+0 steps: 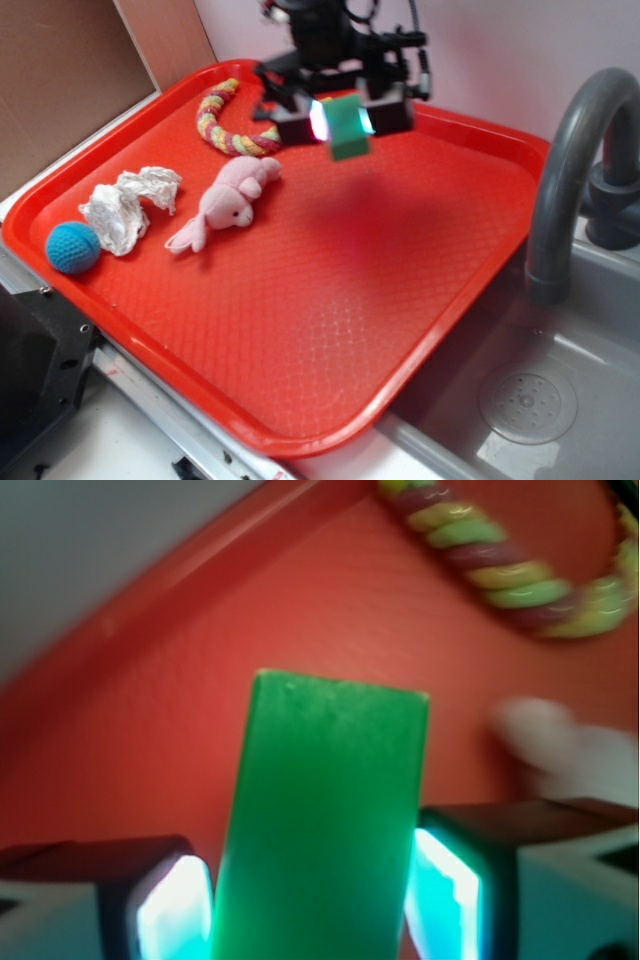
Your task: Grab the green block.
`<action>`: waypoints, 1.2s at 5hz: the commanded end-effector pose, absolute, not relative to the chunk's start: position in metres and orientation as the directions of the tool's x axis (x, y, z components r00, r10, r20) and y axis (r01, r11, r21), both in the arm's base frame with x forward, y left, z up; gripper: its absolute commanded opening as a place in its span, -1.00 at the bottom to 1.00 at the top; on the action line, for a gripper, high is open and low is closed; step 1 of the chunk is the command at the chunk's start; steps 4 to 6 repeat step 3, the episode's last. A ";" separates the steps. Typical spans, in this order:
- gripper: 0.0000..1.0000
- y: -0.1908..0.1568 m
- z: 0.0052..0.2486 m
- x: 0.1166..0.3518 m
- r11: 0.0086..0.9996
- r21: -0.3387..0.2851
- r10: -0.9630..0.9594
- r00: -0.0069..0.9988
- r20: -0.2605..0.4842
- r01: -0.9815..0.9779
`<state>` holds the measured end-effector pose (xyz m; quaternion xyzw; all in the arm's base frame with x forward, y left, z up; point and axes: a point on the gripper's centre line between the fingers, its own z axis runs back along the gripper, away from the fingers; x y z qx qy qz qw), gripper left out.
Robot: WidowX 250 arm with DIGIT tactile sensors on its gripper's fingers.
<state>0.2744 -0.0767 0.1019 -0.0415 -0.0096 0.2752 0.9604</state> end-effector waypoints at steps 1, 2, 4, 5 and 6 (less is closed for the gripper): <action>-1.00 -0.062 0.168 0.235 0.968 -0.169 0.196 0.980 0.034 -0.188; -1.00 -0.055 0.188 0.209 0.958 -0.219 0.205 0.976 0.078 -0.184; -1.00 -0.051 0.181 0.207 0.949 -0.207 0.268 0.954 0.134 -0.238; -1.00 -0.051 0.181 0.207 0.949 -0.207 0.268 0.954 0.134 -0.238; -1.00 -0.051 0.181 0.207 0.949 -0.207 0.268 0.954 0.134 -0.238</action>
